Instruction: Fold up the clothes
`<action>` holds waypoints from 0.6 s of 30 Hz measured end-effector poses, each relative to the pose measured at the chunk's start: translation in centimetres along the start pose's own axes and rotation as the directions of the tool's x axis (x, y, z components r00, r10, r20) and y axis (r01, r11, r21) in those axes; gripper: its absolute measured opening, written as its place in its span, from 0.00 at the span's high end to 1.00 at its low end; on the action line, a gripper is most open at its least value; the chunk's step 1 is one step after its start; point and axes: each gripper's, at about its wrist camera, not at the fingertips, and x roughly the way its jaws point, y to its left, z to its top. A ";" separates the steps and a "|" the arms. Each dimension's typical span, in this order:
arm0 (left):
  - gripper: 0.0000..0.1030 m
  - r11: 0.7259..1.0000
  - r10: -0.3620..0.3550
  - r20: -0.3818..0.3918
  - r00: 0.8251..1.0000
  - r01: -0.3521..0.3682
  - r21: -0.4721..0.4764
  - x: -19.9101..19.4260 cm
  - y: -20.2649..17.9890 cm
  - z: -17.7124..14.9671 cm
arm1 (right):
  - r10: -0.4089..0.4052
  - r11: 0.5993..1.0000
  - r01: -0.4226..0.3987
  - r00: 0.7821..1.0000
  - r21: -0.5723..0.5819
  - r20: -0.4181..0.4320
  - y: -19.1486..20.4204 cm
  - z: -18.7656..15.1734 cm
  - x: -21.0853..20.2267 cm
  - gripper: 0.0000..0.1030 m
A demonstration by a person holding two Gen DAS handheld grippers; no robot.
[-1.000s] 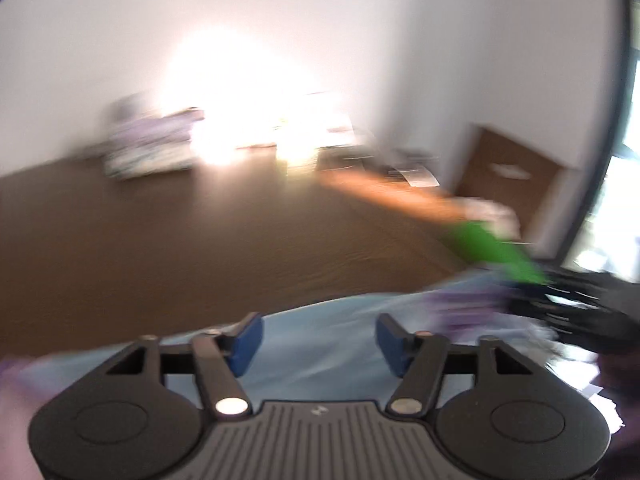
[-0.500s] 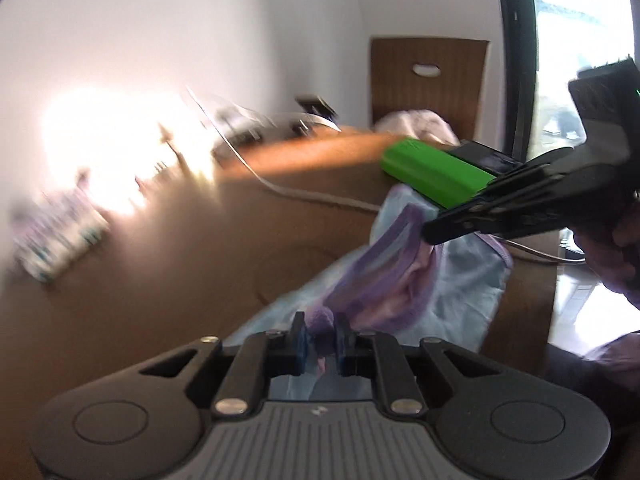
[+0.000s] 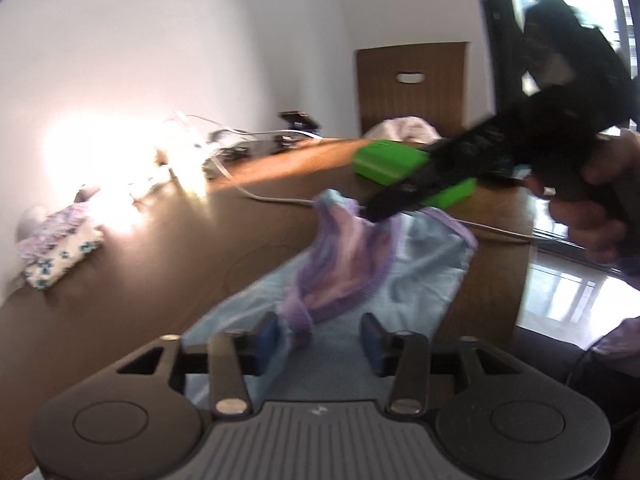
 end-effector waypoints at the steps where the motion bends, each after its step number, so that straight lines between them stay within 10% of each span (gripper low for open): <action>1: 0.55 1.000 -0.015 -0.002 1.000 0.015 -0.012 0.1 0.1 -0.2 | -0.006 1.000 0.006 1.000 0.014 -0.005 0.1 0.2 0.6 0.74; 9: 0.52 0.990 -0.080 -0.014 0.997 0.078 -0.116 0.7 1.1 -1.4 | -0.105 0.994 0.105 0.994 0.024 -0.028 0.8 1.6 3.5 0.92; 18: 0.47 0.986 -0.077 0.007 0.997 0.077 -0.149 0.8 1.7 -1.8 | -0.199 0.980 0.199 0.979 -0.015 0.036 0.8 4.1 1.9 0.70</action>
